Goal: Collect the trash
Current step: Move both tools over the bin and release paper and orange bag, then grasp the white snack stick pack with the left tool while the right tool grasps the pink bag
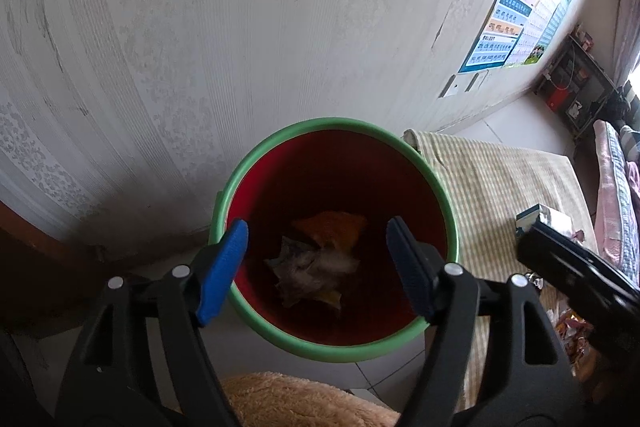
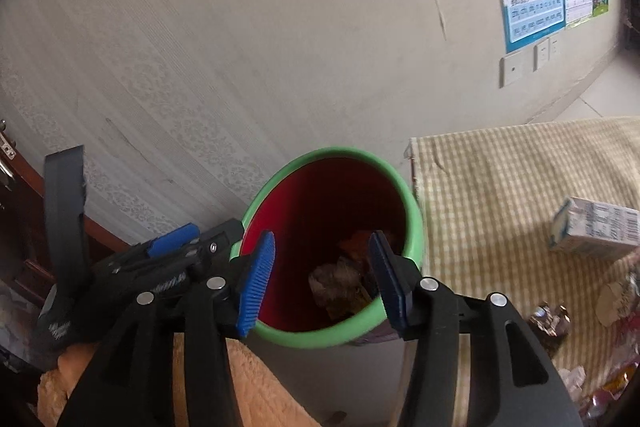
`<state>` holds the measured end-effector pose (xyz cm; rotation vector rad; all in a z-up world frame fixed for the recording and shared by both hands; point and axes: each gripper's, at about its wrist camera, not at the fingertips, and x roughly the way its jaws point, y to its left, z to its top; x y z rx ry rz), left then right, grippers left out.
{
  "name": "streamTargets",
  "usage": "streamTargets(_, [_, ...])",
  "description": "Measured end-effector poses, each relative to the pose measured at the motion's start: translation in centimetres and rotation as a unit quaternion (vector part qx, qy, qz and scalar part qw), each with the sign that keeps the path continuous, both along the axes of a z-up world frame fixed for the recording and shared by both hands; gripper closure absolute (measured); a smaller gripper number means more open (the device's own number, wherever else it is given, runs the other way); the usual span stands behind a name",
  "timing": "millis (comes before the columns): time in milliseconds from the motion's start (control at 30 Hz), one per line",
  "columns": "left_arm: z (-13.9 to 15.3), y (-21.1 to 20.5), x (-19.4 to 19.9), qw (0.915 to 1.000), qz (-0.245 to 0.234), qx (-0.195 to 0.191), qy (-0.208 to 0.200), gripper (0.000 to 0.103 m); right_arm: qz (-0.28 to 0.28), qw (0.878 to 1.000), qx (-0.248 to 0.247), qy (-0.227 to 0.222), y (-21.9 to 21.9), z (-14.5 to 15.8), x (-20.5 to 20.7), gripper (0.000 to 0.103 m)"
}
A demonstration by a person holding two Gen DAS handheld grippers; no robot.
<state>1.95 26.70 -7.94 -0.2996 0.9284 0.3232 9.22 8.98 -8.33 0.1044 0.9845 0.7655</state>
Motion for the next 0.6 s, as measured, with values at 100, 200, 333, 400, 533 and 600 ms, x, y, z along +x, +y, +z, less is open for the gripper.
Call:
streamTargets(100, [0.3, -0.8, -0.1, 0.9999, -0.009, 0.007, -0.001, 0.034, -0.007, 1.000, -0.002, -0.008, -1.9, 0.7, -1.2, 0.052])
streamTargets(200, [0.4, -2.3, -0.1, 0.9995, -0.030, 0.006, -0.002, 0.034, -0.022, 1.000, -0.007, -0.017, -4.3, 1.3, -2.4, 0.048])
streamTargets(333, [0.6, -5.1, -0.1, 0.9979, -0.065, -0.001, -0.006, 0.034, -0.051, 0.998, -0.032, -0.033, -8.5, 1.8, -3.8, 0.046])
streamTargets(400, [0.5, -6.9, -0.1, 0.9962, -0.086, -0.005, -0.006, 0.034, -0.071, 0.995, -0.048, -0.041, -10.7, 1.8, -4.6, 0.046])
streamTargets(533, [-0.6, -12.0, -0.2, 0.9873, -0.156, -0.025, 0.008, 0.034, -0.123, 0.988, -0.083, -0.034, -16.0, 0.8, -6.2, 0.046])
streamTargets(600, [-1.7, -15.7, -0.2, 0.9777, -0.206, -0.032, 0.024, 0.034, -0.154, 0.983, -0.101, -0.025, -19.0, 0.0, -7.1, 0.046])
